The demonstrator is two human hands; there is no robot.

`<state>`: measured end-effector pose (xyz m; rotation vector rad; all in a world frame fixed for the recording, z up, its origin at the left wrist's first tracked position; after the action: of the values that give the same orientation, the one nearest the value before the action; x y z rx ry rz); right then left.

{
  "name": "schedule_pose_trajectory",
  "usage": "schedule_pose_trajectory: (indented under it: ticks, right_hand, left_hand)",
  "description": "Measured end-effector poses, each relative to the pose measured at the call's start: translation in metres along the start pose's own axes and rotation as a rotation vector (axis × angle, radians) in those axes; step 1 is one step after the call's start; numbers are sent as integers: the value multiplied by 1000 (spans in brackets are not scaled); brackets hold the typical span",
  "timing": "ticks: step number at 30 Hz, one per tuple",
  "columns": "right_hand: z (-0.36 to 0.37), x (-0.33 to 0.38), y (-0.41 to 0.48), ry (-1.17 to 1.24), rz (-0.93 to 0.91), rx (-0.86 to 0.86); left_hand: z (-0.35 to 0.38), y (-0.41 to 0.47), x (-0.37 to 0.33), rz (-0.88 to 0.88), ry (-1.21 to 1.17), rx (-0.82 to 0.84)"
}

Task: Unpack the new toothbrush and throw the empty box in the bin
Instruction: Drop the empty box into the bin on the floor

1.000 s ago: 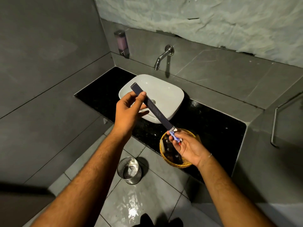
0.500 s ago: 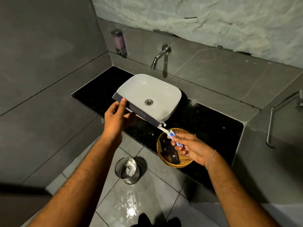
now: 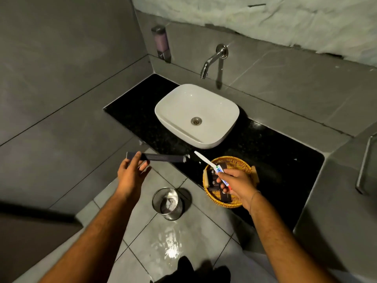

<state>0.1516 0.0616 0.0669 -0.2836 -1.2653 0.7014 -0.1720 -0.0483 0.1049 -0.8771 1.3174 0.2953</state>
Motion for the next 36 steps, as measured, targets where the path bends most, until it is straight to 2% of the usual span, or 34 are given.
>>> schedule_pose_trajectory:
  ticks: [4,8,14,18,23,27,30,34,36]
  right_hand:
    - [1,-22,16,13,11,-49]
    - [14,-45,29,-14,48,-59]
    - [40,-79,54,-132,80,-90]
    - [69,-90,61,-202,-16,-156]
    - [99,-112,92,-235,-118,-220]
    - [104,-140,122,-302,-167,-239]
    - [97,-158,136,-377,-101,-236]
    - [86,-175,141,-120,104,-280]
    - [80,-176,138,-160,95,-314]
  left_hand:
    - [-44,1,45,-135,-83,-135]
    - [-88,10,93,-246,-76,-193]
    - [-130,28,160,-393,13,-293]
    - [-147,53,218,-539,183,-345]
    - [-147,101,306,-634,392,-339]
    - [-125,161,367,-670,541,-268]
    - [-107,206,405,-679,639,-203]
    - [-88,248,435,-622,532,-221]
    - [-86,253,440,-629,561,-219]
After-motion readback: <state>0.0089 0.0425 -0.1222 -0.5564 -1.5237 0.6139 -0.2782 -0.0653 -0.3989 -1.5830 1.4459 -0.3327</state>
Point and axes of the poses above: each hand's wrist, its own y-axis towards the middle knuckle, its own z-axis out of the palm, x = y × z, the point moved 6 cm from there along y, towards the middle knuckle, and after that the axes turned 15 degrees about y, right-handed, at the moved point
